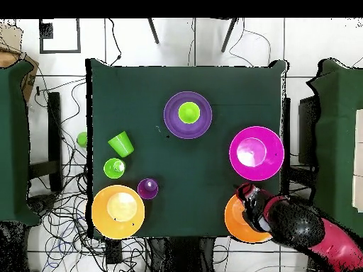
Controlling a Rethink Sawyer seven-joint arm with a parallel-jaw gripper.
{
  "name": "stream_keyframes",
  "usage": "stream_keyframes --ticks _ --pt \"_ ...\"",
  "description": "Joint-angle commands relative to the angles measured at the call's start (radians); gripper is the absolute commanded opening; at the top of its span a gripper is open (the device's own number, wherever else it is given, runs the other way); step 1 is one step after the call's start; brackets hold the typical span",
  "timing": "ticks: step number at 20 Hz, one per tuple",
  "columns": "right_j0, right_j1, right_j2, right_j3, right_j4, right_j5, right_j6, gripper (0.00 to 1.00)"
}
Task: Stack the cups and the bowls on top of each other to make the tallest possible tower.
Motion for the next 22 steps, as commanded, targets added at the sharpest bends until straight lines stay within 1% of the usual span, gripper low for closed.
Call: stream_keyframes --ticks 1,3,6,7,9,13,15,18,22 --pt "0.042 -0.036 0.074 0.144 -0.070 0.000 -0.080 1.00" --pt "0.083 0.027 0.010 0.111 -0.144 -0.070 -0.044 1.00" --pt "0.166 0.167 -0.112 0.001 -0.277 -0.204 0.008 1.00" --pt "0.176 0.191 -0.128 -0.017 -0.296 -0.222 0.014 1.00" --pt "0.182 0.204 -0.136 -0.030 -0.308 -0.233 0.020 1.00" --pt "0.185 0.185 -0.134 -0.009 -0.310 -0.242 0.039 1.00" --pt "0.192 0.191 -0.144 -0.008 -0.318 -0.256 0.045 1.00" --pt "0.188 0.210 -0.149 -0.031 -0.328 -0.257 0.026 1.00" --pt "0.164 0.198 -0.136 -0.044 -0.324 -0.227 -0.008 1.00"
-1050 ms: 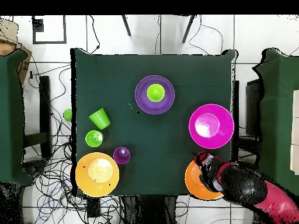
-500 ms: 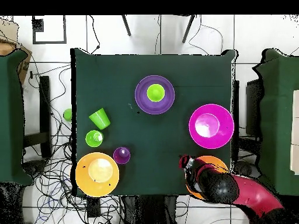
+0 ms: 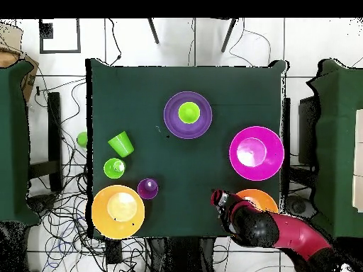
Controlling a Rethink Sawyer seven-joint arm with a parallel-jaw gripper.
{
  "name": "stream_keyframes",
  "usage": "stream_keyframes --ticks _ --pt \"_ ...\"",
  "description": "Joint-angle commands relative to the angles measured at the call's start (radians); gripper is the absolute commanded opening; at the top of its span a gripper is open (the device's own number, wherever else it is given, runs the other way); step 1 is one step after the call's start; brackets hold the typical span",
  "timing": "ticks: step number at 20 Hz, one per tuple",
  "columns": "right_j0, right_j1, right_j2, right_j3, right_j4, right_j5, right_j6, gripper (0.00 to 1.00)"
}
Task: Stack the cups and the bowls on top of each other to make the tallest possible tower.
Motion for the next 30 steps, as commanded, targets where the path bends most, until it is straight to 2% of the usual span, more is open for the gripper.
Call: stream_keyframes --ticks 1,8,17,25,30 --pt "0.006 0.036 -0.017 -0.056 -0.070 0.004 -0.019 1.00" --pt "-0.091 -0.056 0.064 -0.053 -0.015 0.147 -0.123 1.00" --pt "-0.094 0.009 0.055 -0.090 -0.068 0.121 -0.106 1.00" --pt "0.011 0.220 -0.035 -0.201 -0.157 -0.041 -0.012 1.00" --pt "0.019 0.226 -0.038 -0.195 -0.166 -0.055 0.005 1.00"
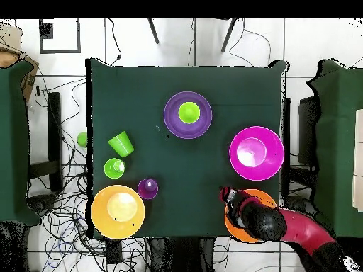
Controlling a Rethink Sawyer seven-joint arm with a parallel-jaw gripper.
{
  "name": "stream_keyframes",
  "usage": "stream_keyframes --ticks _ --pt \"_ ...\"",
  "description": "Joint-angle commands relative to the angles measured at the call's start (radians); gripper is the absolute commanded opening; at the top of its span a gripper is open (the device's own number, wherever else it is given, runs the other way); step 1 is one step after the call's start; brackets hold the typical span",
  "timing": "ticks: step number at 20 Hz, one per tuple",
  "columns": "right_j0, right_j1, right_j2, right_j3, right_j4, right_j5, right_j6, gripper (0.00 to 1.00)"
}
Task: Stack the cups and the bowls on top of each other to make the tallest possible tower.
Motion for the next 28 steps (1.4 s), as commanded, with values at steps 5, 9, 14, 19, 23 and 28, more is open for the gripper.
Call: stream_keyframes --ticks 5,9,14,19,23,28 --pt "0.026 0.100 -0.001 -0.088 -0.080 -0.030 -0.034 1.00" --pt "-0.012 0.107 0.026 -0.093 -0.072 0.007 -0.074 1.00" --pt "-0.080 0.102 0.084 -0.080 -0.044 0.091 -0.142 1.00" --pt "-0.118 -0.064 0.139 0.010 -0.011 0.156 -0.162 1.00" --pt "-0.099 -0.072 0.106 0.017 -0.098 0.071 -0.125 1.00" --pt "-0.049 0.037 0.049 -0.046 -0.163 0.005 -0.081 1.00"
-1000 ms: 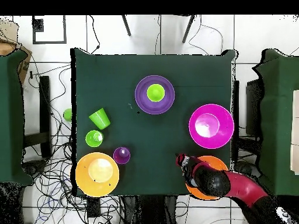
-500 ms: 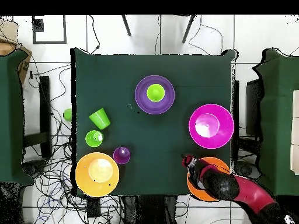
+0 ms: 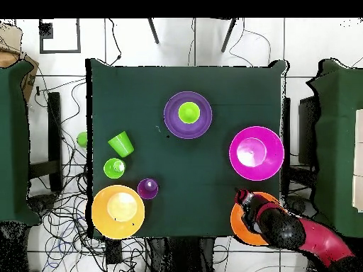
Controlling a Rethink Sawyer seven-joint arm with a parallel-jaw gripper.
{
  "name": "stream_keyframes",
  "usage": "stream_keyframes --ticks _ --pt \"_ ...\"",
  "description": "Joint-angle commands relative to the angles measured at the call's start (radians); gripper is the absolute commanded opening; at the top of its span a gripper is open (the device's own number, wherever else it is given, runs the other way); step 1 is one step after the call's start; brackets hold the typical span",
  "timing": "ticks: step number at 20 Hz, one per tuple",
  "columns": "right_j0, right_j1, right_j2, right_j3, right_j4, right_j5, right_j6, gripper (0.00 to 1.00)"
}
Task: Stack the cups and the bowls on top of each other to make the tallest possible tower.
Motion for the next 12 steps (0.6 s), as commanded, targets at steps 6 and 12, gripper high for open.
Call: stream_keyframes --ticks 6,12 --pt "0.124 0.127 -0.048 -0.069 -0.173 -0.081 -0.013 1.00" --pt "0.135 0.164 -0.038 -0.120 -0.169 -0.074 -0.018 1.00"
